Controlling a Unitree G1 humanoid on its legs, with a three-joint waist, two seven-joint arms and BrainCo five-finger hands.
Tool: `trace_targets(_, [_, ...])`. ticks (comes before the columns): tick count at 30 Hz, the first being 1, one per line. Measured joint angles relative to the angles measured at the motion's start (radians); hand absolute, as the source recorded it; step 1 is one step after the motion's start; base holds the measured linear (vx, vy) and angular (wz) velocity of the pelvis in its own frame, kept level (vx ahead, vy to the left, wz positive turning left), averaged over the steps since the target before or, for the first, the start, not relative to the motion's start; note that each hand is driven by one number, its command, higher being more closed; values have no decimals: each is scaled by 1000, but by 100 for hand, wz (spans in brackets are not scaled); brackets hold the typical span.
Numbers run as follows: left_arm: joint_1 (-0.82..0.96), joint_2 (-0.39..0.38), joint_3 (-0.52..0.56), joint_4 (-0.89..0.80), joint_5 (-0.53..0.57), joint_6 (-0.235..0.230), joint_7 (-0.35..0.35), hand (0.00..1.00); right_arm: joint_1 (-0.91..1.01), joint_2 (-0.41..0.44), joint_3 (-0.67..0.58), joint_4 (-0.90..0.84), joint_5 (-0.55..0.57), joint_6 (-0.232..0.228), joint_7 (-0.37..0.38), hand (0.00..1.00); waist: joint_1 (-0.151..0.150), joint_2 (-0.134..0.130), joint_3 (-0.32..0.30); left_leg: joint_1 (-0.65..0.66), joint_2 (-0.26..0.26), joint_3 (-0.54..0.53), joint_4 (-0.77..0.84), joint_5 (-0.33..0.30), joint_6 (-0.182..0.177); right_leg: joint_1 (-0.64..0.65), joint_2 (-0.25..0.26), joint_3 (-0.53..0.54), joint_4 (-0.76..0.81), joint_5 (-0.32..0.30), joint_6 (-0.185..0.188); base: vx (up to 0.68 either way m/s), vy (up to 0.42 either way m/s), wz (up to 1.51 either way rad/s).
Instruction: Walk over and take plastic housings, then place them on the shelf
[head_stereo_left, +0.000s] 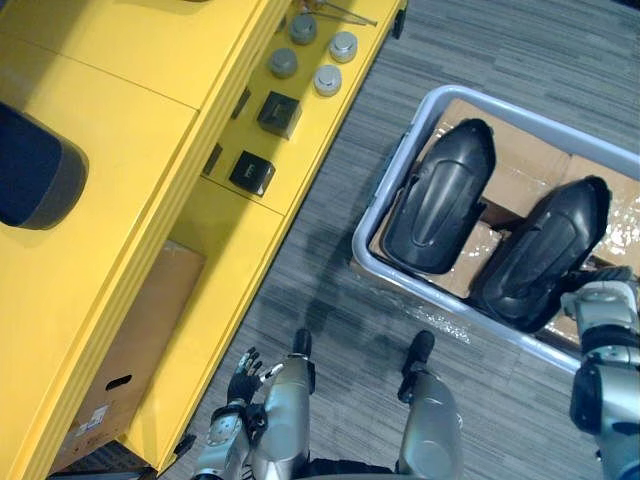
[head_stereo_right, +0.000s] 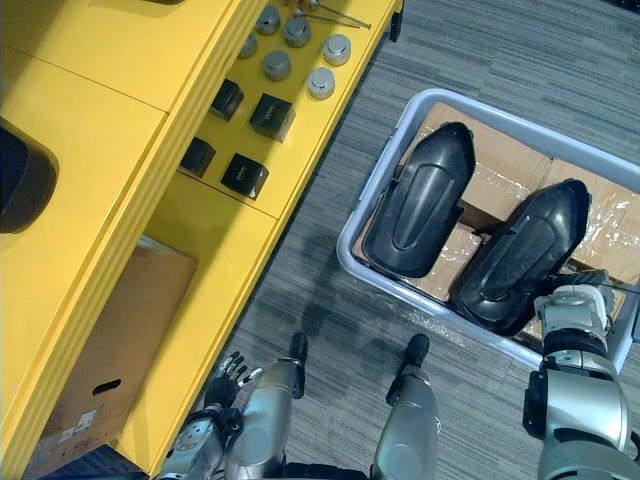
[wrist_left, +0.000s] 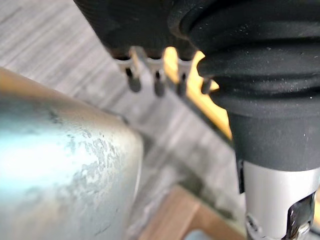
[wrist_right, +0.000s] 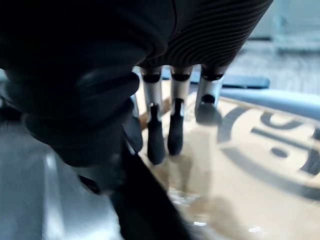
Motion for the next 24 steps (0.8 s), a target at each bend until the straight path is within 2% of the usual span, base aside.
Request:
trace_targets(3, [0, 1, -2, -9, -14, 3, -2, 0, 11, 6, 42, 6, -73, -1, 7, 100, 1, 0, 0, 0, 0, 0, 0, 1, 0, 2, 0, -1, -1, 0, 0, 1, 0, 2])
trace_targets(6, [2, 2, -2, -15, -29, 4, -9, 0, 26, 11, 64, 3, -88, -8, -9, 100, 1, 0, 0, 1, 0, -1, 0, 1, 0, 5, 2, -1, -6, 2, 0, 0, 0, 0])
trace_targets(11, [12, 2, -8, -53, -26, -7, 10, 0, 104, 44, 65, -84, -24, -97, -157, 100, -4, -3, -1, 27, 2, 9, -19, 9, 2, 54, 15, -2, -91, 47, 1, 3, 19, -5])
trace_targets(13, [28, 8, -5, -125, -10, -37, 45, 0, 148, 66, 80, -154, -5, -124, -210, 100, -5, -11, -3, 47, 7, 25, -30, 9, 2, 76, 24, 5, -127, 64, -1, 14, 28, -17])
trace_targets(16, [17, 30, 13, -221, 149, -83, 159, 0, 203, 87, 104, -263, 5, -172, -284, 100, -14, -20, -6, 62, 19, 41, -39, 9, 2, 92, 41, 19, -165, 84, -3, 14, 11, -22])
trace_targets(18, [-12, 69, 37, -292, 268, -91, 307, 0, 258, 117, 129, -378, 18, -232, -336, 100, -28, -47, -16, 91, 32, 72, -58, 11, -2, 96, 53, 46, -177, 93, -8, 33, 1, -37])
trace_targets(19, [-22, 75, 50, -312, 291, -91, 337, 0, 276, 126, 132, -411, 18, -241, -350, 100, -31, -51, -17, 99, 36, 79, -59, 11, -2, 101, 57, 52, -179, 94, -9, 40, 5, -24])
trace_targets(21, [-77, 96, 89, -389, 348, -92, 419, 0, 350, 166, 133, -521, 17, -272, -400, 100, -48, -81, -28, 133, 41, 86, -72, 11, -3, 128, 64, 58, -194, 96, -11, 32, 2, -15])
trace_targets(22, [-88, 104, 94, -408, 360, -92, 431, 0, 361, 179, 133, -540, 17, -276, -410, 100, -52, -89, -33, 138, 43, 90, -75, 10, -4, 131, 66, 62, -197, 98, -13, 18, 0, -16])
trace_targets(23, [-114, 128, 95, -440, 365, -102, 431, 0, 376, 205, 134, -569, 16, -279, -429, 100, -56, -109, -44, 149, 47, 103, -82, 10, -4, 137, 71, 71, -211, 106, -13, 6, 8, -32])
trace_targets(24, [-137, 144, 94, -463, 355, -112, 411, 0, 383, 223, 134, -589, 15, -281, -443, 100, -56, -125, -54, 160, 50, 121, -87, 9, -5, 140, 74, 85, -225, 116, -17, 1, 13, -32])
